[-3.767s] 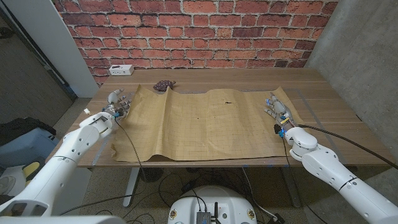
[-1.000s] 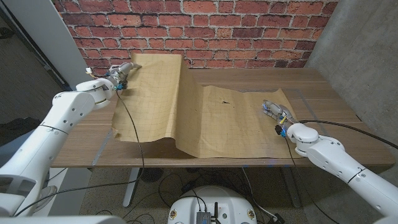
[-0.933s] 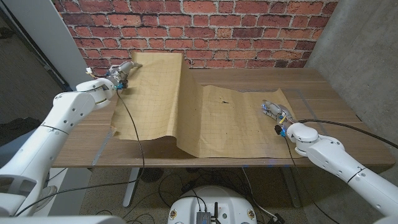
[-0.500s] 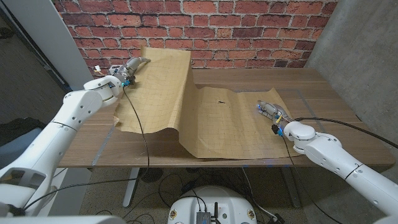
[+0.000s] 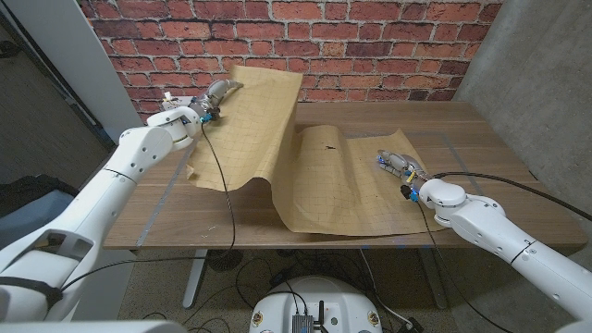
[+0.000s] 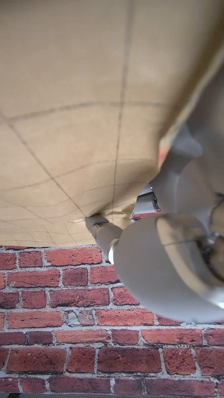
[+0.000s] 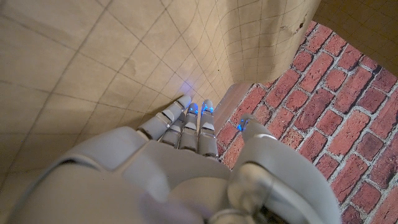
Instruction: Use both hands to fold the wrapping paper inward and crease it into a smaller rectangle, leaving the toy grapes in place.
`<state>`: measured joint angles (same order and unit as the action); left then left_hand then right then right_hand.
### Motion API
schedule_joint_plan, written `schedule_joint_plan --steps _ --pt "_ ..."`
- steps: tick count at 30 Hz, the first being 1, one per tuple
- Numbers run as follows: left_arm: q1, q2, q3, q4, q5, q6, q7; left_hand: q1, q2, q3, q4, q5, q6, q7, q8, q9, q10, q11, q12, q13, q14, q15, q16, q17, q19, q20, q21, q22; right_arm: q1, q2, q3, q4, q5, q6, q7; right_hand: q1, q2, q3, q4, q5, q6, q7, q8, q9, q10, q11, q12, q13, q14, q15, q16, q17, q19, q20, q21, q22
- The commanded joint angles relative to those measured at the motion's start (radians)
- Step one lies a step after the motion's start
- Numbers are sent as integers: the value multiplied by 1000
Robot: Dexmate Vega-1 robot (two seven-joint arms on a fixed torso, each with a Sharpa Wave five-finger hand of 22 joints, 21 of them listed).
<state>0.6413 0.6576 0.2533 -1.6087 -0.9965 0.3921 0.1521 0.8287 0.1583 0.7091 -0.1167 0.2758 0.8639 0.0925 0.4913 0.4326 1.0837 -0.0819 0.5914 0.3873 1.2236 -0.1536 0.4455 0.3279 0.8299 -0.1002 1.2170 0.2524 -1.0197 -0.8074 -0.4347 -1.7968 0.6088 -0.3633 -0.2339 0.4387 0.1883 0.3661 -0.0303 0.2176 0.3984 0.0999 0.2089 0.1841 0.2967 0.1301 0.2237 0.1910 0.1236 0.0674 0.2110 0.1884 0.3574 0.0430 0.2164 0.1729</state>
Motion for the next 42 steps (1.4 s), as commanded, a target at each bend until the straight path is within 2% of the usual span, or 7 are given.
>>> schedule_joint_plan --steps 1,18,28,35,38,41,42 --pt "-87 -22 108 -8 91 100 114 -17 -9 23 -5 9 16 27 -11 -9 -36 -10 -27 -20 -37 -21 -27 -35 -4 -43 16 -15 1 3 -12 2 -9 17 14 9 -7 10 1 -4 10 -2 -2 1 4 1 -2 3 13 4 2 6 11 19 -3 0" --pt "-173 -102 206 24 185 196 144 -43 -17 51 -13 5 25 32 -31 -30 -25 -6 -71 -64 -38 -17 -59 -91 5 -35 34 -48 -23 1 -6 -20 -9 26 0 7 -14 16 2 -8 10 0 -6 1 7 4 -5 3 13 4 -1 6 11 20 -6 0" --pt "-227 -114 265 5 267 272 167 -61 -34 97 -32 11 25 41 -69 -52 -29 1 -108 -105 -49 -10 -99 -144 49 -43 53 -71 -34 -1 0 -21 -7 36 -1 2 -19 16 4 -11 10 -1 -8 1 7 4 -7 3 12 6 -2 7 11 21 -8 0" --pt "-224 -127 260 -7 283 255 142 -115 -47 120 -12 16 3 53 -112 -70 -57 13 -144 -134 -53 5 -124 -154 83 -54 49 -85 -36 2 1 -15 -8 47 0 -3 -23 14 6 -13 10 1 -9 2 7 7 -8 3 14 7 -2 8 11 22 -9 0" --pt "-227 -128 259 12 270 234 80 -160 -77 120 -9 16 -50 62 -159 -85 -109 41 -183 -151 -106 34 -150 -146 64 -15 21 -89 -40 4 4 -13 -7 56 -2 -6 -25 13 8 -14 9 0 -10 2 6 4 -9 3 13 7 -3 8 11 22 -9 0" --pt "-237 -126 268 55 258 194 -23 -257 -155 70 2 -8 -152 54 -232 -111 -185 80 -238 -167 -172 73 -176 -137 45 34 -20 -89 -38 4 5 -12 -8 57 -1 -8 -27 12 8 -15 7 -1 -11 2 5 7 -10 3 13 8 -3 8 11 22 -10 0" --pt "-240 -127 271 69 255 179 -56 -292 -180 53 5 -21 -186 54 -257 -123 -227 112 -265 -171 -206 89 -190 -137 26 54 -45 -89 -36 3 3 -11 -9 56 2 -9 -27 12 8 -15 6 -1 -11 2 5 7 -10 3 13 7 -4 8 11 22 -10 0"
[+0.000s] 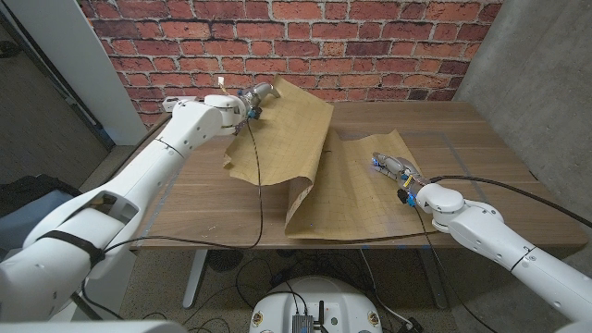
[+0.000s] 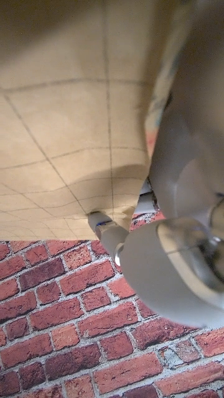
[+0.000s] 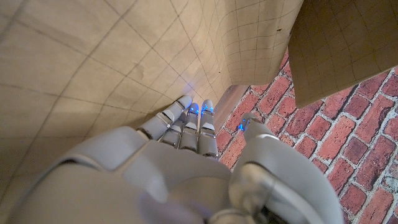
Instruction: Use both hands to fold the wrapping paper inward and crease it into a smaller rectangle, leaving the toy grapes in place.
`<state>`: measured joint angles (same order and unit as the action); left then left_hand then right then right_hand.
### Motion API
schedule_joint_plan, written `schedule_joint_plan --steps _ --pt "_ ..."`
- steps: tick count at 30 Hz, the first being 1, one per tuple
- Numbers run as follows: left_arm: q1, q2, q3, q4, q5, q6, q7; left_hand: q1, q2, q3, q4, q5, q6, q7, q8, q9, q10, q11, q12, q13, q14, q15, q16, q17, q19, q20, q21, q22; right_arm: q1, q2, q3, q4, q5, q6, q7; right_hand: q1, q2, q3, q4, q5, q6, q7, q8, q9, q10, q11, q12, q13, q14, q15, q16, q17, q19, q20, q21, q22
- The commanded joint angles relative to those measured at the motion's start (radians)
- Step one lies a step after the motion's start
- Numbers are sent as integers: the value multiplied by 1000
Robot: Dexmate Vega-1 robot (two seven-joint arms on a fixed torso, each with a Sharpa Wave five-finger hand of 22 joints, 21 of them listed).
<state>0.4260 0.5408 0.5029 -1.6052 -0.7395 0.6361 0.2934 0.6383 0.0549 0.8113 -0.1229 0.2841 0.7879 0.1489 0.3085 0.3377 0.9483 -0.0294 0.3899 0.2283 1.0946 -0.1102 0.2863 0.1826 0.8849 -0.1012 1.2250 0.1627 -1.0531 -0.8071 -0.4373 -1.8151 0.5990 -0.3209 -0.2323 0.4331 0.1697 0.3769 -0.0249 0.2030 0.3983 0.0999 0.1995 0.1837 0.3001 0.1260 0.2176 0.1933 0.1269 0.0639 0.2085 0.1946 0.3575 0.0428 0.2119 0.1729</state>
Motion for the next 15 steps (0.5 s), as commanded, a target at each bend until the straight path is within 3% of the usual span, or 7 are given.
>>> schedule_joint_plan --steps 1,2,3,6,9,12,15 --pt "-27 -10 26 77 -1 -82 -228 -129 -97 -66 14 -42 -139 -6 -91 -37 -122 73 -83 -14 -106 56 -42 9 -39 70 -70 1 -1 4 6 8 3 11 1 -4 -9 1 3 -1 6 -1 -3 2 2 11 -5 1 9 11 -1 2 11 24 -6 0" --pt "-32 -8 32 89 1 -99 -262 -153 -110 -79 18 -53 -168 -6 -105 -46 -147 95 -101 -15 -134 76 -51 10 -42 81 -86 1 1 3 4 9 1 12 4 -5 -10 1 4 -1 5 -2 -3 2 1 11 -5 1 9 12 -1 2 10 24 -6 0" --pt "-37 -9 37 103 2 -112 -292 -180 -131 -96 22 -66 -191 -5 -114 -53 -149 96 -108 -16 -150 81 -58 9 -51 92 -102 0 2 3 3 11 -1 13 5 -6 -10 0 4 -1 6 -1 -3 2 2 10 -5 1 9 13 -2 2 11 24 -6 0" --pt "-47 -17 42 138 -7 -149 -373 -233 -157 -120 35 -87 -229 -4 -124 -68 -189 124 -135 -17 -193 100 -74 7 -65 119 -134 1 5 6 2 15 0 13 7 -7 -11 0 5 -2 6 -1 -3 2 1 11 -6 1 10 13 -2 3 10 24 -7 0" --pt "-60 -23 55 169 -1 -179 -437 -293 -176 -144 47 -104 -299 -6 -130 -92 -257 163 -175 -17 -267 143 -92 5 -98 157 -190 1 4 7 3 17 0 17 7 -8 -11 1 5 -2 6 -1 -3 2 1 12 -6 1 10 13 -2 2 11 25 -7 0" --pt "-53 -47 46 214 -22 -226 -496 -351 -171 -161 70 -109 -341 2 -130 -108 -302 203 -192 -17 -334 189 -100 7 -136 206 -241 1 1 7 5 17 1 20 5 -10 -13 0 5 -2 6 -1 -3 2 2 11 -6 1 10 13 -2 3 11 24 -7 0" --pt "-58 -63 52 260 -19 -273 -554 -399 -161 -172 91 -113 -379 -5 -129 -120 -351 218 -203 -18 -397 209 -104 6 -168 236 -288 2 0 5 5 19 0 22 9 -12 -14 -1 6 -3 7 -1 -4 2 1 8 -7 1 10 13 -3 3 10 25 -8 0"
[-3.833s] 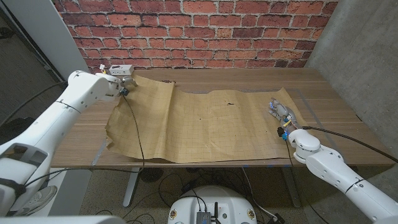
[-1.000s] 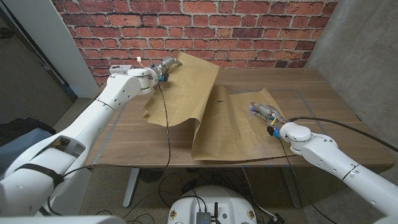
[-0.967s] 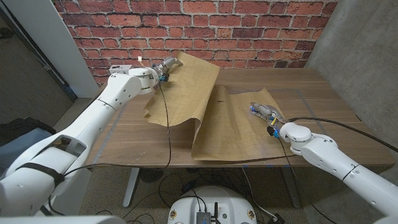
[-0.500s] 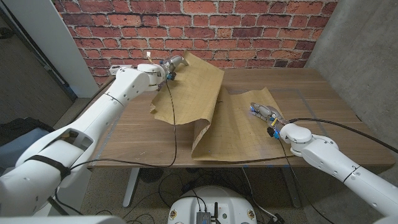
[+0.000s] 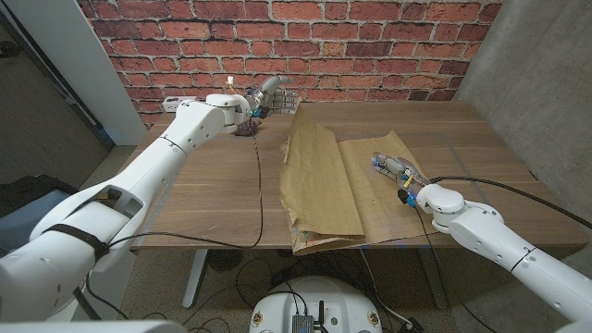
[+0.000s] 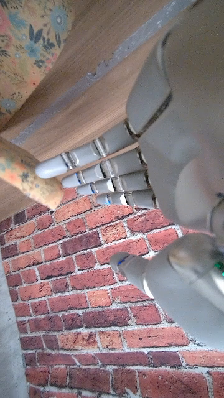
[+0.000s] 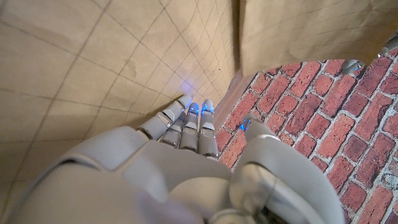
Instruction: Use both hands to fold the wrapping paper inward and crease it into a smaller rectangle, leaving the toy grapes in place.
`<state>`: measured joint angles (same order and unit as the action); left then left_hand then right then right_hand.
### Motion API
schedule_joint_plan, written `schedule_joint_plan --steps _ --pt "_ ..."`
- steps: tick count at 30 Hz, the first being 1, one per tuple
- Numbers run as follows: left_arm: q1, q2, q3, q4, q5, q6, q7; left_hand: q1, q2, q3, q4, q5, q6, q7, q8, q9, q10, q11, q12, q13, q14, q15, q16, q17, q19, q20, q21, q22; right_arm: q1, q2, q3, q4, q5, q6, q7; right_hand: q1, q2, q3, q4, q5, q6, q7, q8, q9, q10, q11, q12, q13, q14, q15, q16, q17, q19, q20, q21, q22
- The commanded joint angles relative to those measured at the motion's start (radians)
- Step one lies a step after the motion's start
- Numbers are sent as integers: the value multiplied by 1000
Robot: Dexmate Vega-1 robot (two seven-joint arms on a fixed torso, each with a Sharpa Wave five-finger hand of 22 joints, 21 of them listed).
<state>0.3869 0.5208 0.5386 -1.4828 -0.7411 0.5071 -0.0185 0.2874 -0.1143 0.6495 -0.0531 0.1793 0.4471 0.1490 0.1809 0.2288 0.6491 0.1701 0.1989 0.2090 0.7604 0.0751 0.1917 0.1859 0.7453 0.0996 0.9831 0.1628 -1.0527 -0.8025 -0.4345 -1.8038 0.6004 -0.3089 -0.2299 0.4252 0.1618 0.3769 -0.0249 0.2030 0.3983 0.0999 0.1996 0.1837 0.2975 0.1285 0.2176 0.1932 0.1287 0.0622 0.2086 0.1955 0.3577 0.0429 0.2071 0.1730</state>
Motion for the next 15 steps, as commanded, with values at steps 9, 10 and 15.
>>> schedule_joint_plan --steps 9,10,15 --pt "-25 -73 40 226 44 -290 -340 -68 84 19 31 -1 -26 -2 24 -29 -103 18 3 0 -154 40 3 -2 -123 68 -149 6 11 2 0 11 1 6 13 -9 -7 0 8 -3 6 -1 -5 2 3 7 -8 1 7 14 -4 2 10 25 -4 0" --pt "-7 -53 46 184 88 -306 -287 -58 108 34 25 3 -9 1 29 -30 -91 14 9 0 -143 35 9 -3 -132 61 -162 7 14 1 -3 12 -5 8 16 -9 -7 0 8 -3 6 -1 -5 2 3 7 -9 1 7 14 -5 2 10 25 -4 0" --pt "55 19 51 -5 216 -230 -47 2 155 74 -29 12 -3 -3 24 -31 -86 -8 13 2 -164 27 3 -7 -237 69 -227 12 20 3 -4 11 -2 -2 16 -9 -7 1 7 -3 7 -1 -5 2 4 9 -9 2 8 15 -5 1 11 26 -4 0"
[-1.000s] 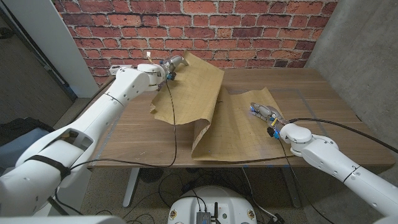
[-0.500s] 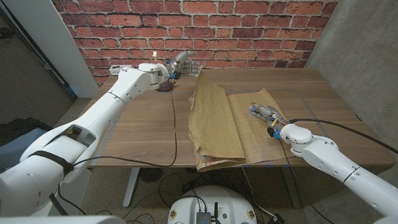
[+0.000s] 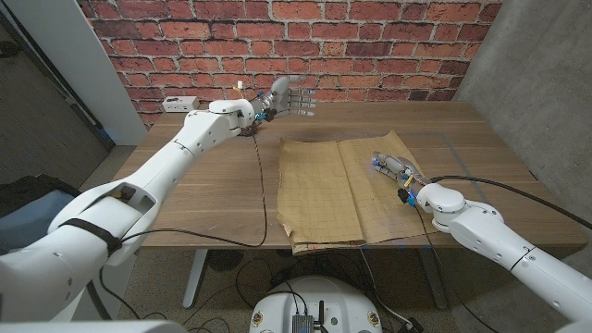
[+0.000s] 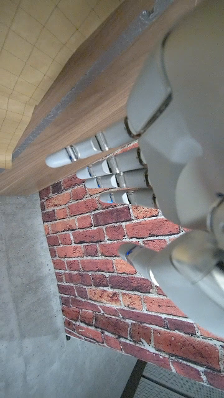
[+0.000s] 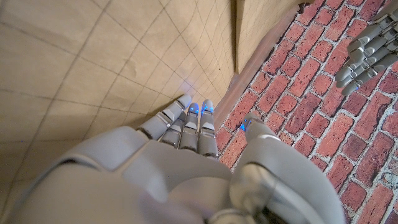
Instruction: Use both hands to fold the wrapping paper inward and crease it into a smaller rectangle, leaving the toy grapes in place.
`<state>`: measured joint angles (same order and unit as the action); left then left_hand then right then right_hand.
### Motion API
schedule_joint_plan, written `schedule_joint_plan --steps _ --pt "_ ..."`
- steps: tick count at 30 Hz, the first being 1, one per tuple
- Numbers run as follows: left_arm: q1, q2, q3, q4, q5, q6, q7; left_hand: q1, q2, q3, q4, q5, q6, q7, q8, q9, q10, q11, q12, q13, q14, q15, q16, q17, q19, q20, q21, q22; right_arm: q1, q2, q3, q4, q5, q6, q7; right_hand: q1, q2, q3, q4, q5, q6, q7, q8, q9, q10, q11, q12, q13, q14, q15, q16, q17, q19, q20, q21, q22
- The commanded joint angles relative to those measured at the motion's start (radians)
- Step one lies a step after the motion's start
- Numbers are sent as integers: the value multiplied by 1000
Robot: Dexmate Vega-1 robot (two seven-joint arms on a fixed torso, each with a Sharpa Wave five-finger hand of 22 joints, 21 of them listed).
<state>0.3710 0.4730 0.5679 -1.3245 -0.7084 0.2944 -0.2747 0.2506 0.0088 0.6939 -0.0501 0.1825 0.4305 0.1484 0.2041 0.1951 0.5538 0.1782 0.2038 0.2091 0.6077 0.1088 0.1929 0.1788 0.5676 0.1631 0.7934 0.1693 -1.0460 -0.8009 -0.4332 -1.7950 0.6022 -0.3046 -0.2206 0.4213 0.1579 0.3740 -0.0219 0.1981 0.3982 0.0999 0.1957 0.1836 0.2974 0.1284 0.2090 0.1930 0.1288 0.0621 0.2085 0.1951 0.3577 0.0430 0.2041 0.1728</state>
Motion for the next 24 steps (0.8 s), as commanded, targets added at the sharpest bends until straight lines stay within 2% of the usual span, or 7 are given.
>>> schedule_joint_plan --steps 1,3,6,10,16,19,24 --pt "82 75 19 -193 200 8 254 47 38 32 -40 10 14 -7 0 3 6 -18 8 3 -20 -6 0 1 -76 6 -46 6 15 0 -7 3 -7 -5 9 -5 -3 5 4 2 6 -1 -1 2 5 9 0 2 8 15 -5 1 11 25 -1 0" --pt "103 84 16 -233 239 26 329 65 57 34 -56 11 18 -12 0 3 -5 -33 5 4 -42 -6 -2 4 -117 13 -68 7 18 0 -9 4 -8 -9 10 -5 -3 5 3 2 7 -2 -1 2 5 9 0 2 8 15 -5 1 11 26 -2 0" --pt "125 94 22 -281 305 59 429 75 67 25 -70 10 8 -18 -5 3 -31 -32 -2 4 -91 5 -10 7 -166 23 -95 9 23 1 -11 7 -7 -14 14 -4 -3 6 2 2 7 -1 -1 2 5 11 0 2 9 14 -6 1 12 25 -2 0" --pt "145 101 28 -314 368 73 497 81 80 7 -81 10 -15 -29 -13 4 -79 -35 -12 5 -163 19 -15 9 -238 40 -134 10 29 2 -14 9 -8 -20 16 -5 -3 7 2 2 8 -1 -1 2 6 9 -1 2 10 14 -6 0 12 25 -2 0" --pt "174 94 15 -335 400 96 552 84 86 -15 -90 10 -57 -46 -21 3 -151 -37 -22 4 -231 23 -16 8 -297 43 -171 10 28 0 -13 3 -10 -24 10 -5 -3 8 2 2 7 -1 -2 2 6 7 -1 2 10 14 -6 0 12 25 -2 0" --pt "180 90 9 -335 396 120 556 84 92 -28 -91 11 -90 -53 -25 3 -200 -43 -25 4 -286 39 -20 8 -343 45 -198 11 26 0 -10 -2 -4 -32 4 -5 -3 9 1 2 8 0 -2 2 6 8 -1 2 10 14 -7 0 13 25 -2 0" --pt "185 73 -2 -307 369 139 546 76 101 -48 -87 12 -138 -64 -27 2 -265 -33 -23 2 -370 56 -21 7 -418 50 -243 11 31 0 -13 -1 -6 -35 8 -6 -4 10 1 2 7 1 -2 3 7 8 -1 2 10 14 -7 0 13 24 -3 0"
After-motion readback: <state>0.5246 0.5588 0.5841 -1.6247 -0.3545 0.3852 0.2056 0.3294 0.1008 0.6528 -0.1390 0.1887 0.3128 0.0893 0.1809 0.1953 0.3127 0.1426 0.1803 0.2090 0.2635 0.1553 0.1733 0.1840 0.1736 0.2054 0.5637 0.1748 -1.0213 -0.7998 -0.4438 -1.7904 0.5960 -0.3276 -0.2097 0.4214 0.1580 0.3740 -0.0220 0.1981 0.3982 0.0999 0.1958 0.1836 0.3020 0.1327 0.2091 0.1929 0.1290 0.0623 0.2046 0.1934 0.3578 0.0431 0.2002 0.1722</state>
